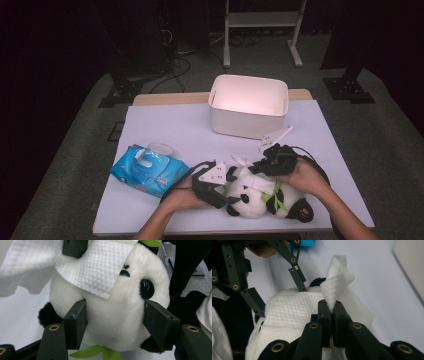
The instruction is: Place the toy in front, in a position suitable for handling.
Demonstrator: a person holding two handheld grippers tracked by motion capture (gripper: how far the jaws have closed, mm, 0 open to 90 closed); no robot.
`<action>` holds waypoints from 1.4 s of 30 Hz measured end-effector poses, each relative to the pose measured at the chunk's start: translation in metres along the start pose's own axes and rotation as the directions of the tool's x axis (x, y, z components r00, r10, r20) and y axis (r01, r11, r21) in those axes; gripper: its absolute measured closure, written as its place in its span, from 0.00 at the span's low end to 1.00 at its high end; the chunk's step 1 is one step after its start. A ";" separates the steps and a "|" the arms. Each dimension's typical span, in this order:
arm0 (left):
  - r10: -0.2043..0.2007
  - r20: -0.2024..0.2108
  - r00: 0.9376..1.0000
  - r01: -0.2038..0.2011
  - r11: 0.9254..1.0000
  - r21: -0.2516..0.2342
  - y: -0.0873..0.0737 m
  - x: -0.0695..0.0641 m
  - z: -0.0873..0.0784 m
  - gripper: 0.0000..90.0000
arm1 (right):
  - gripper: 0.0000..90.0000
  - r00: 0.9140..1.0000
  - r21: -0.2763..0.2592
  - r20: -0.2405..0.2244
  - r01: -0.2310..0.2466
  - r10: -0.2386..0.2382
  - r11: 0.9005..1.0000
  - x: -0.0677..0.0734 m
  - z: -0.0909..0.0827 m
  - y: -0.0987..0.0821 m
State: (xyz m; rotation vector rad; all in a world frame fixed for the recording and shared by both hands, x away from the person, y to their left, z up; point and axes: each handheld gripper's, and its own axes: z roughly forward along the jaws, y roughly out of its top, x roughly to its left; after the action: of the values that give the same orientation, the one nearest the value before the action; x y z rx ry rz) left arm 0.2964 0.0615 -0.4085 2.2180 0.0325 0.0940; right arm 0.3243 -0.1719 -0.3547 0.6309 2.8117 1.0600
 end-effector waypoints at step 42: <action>-0.085 -0.006 0.996 0.085 0.995 -0.045 -0.006 0.010 -0.004 0.40 | 0.95 0.988 -0.088 -0.025 0.150 -0.153 0.985 0.037 -0.012 -0.006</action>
State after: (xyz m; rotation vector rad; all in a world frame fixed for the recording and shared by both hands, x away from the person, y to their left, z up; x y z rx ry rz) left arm 0.3064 0.0686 -0.4106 2.1686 0.1280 0.0562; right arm 0.2857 -0.1687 -0.3463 0.3878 2.7704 1.1639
